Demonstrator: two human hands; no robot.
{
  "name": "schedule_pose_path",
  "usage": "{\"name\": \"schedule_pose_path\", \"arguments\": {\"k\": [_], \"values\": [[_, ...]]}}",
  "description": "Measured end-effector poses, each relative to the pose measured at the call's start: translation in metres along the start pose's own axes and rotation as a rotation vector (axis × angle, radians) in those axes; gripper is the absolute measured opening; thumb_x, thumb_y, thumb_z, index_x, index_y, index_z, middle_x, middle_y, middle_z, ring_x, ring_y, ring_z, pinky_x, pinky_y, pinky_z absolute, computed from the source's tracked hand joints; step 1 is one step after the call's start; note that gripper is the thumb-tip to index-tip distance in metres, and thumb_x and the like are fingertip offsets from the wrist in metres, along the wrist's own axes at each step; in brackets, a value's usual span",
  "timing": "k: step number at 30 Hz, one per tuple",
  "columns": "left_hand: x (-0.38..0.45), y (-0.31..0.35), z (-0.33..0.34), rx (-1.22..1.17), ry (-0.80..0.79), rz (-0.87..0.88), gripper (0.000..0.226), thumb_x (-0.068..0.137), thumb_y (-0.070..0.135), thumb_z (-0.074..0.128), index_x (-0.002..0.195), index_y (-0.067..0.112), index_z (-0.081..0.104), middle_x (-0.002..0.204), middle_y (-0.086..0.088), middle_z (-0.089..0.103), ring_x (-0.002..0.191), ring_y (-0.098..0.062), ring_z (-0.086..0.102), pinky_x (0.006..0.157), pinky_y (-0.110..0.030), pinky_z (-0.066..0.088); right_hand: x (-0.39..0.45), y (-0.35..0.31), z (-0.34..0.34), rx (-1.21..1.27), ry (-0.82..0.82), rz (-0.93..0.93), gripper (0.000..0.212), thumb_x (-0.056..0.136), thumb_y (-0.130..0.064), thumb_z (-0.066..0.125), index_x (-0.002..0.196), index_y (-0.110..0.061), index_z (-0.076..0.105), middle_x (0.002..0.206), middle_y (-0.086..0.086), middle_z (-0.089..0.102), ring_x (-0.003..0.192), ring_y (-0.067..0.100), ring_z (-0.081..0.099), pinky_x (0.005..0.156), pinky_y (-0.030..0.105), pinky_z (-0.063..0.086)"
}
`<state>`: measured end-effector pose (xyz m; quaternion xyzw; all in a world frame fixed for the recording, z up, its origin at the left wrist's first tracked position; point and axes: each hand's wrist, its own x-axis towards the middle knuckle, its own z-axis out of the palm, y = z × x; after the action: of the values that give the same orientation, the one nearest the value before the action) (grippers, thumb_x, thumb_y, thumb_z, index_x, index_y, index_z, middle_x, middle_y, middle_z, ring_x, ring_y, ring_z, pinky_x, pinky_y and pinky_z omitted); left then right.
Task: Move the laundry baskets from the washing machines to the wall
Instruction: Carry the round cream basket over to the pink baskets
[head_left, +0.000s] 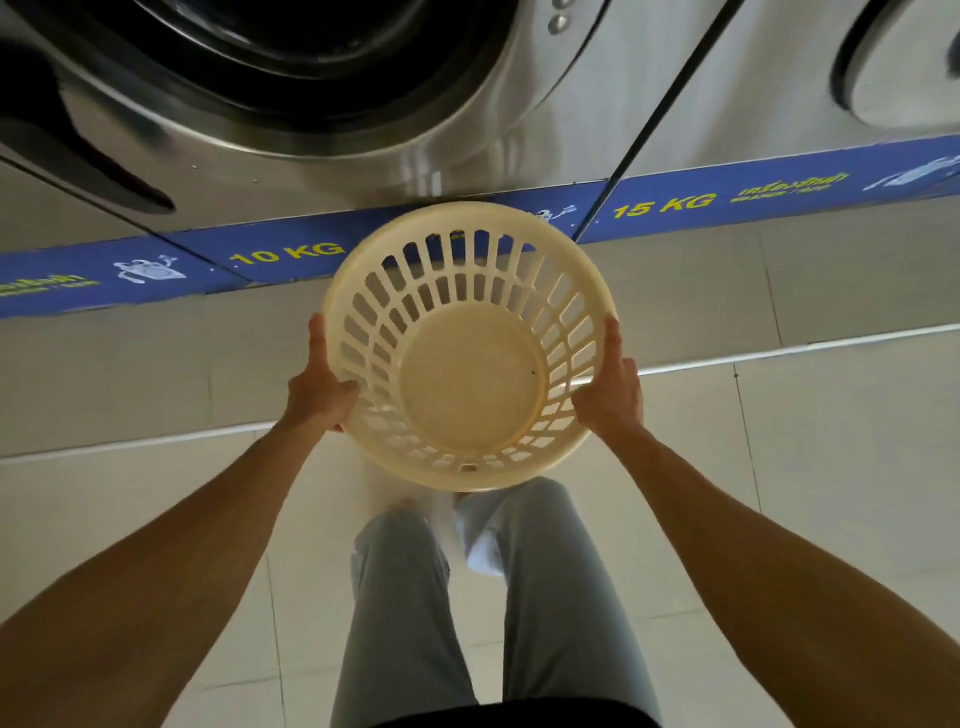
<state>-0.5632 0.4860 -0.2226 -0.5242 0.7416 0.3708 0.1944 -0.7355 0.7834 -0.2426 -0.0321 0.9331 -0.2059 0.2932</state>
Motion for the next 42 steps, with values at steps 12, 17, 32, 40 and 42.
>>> {"name": "schedule_pose_path", "arguments": {"k": [12,17,32,40,42], "values": [[-0.166,-0.056,-0.09,0.042,-0.077,-0.167,0.09,0.091,0.041,0.061,0.148,0.053,-0.009,0.134,-0.014,0.053,0.064,-0.017,0.057,0.032,-0.026,0.049,-0.136,-0.065,-0.076,-0.108,-0.156,-0.099,0.076,0.098,-0.016,0.056,0.161,-0.033,0.016,0.11,0.013,0.066,0.094,0.032,0.069,0.083,0.05,0.061],[-0.223,-0.087,-0.124,-0.038,0.062,-0.187,0.082,0.089,0.046,0.061,0.149,0.048,0.005,0.128,-0.009,0.055,0.085,-0.028,0.064,0.047,-0.038,0.06,-0.161,-0.109,-0.083,-0.215,-0.256,-0.156,0.085,0.094,-0.008,0.054,0.16,-0.037,0.011,0.114,0.02,0.061,0.095,0.039,0.067,0.079,0.05,0.059],[-0.394,-0.265,-0.161,-0.701,0.437,-0.408,0.083,0.091,0.025,0.061,0.145,0.056,0.006,0.13,-0.014,0.053,0.085,-0.039,0.069,0.052,-0.048,0.061,-0.295,-0.301,0.014,-0.483,-0.422,-0.655,0.087,0.09,-0.016,0.05,0.156,-0.05,0.006,0.134,0.017,0.048,0.113,0.038,0.059,0.079,0.036,0.042],[-0.477,-0.388,-0.159,-0.898,0.546,-0.658,0.096,0.09,0.004,0.057,0.149,0.055,0.0,0.13,-0.021,0.052,0.084,-0.04,0.071,0.057,-0.053,0.061,-0.415,-0.35,0.111,-0.5,-0.599,-0.871,0.087,0.084,-0.01,0.049,0.157,-0.044,0.018,0.137,0.019,0.054,0.121,0.041,0.056,0.096,0.041,0.047],[-0.495,-0.415,-0.158,-0.921,0.595,-0.698,0.096,0.09,0.002,0.056,0.15,0.054,0.001,0.131,-0.022,0.052,0.08,-0.038,0.072,0.055,-0.051,0.061,-0.443,-0.357,0.137,-0.524,-0.62,-0.928,0.087,0.083,-0.009,0.05,0.159,-0.039,0.02,0.137,0.02,0.058,0.12,0.04,0.058,0.096,0.04,0.047]]}}
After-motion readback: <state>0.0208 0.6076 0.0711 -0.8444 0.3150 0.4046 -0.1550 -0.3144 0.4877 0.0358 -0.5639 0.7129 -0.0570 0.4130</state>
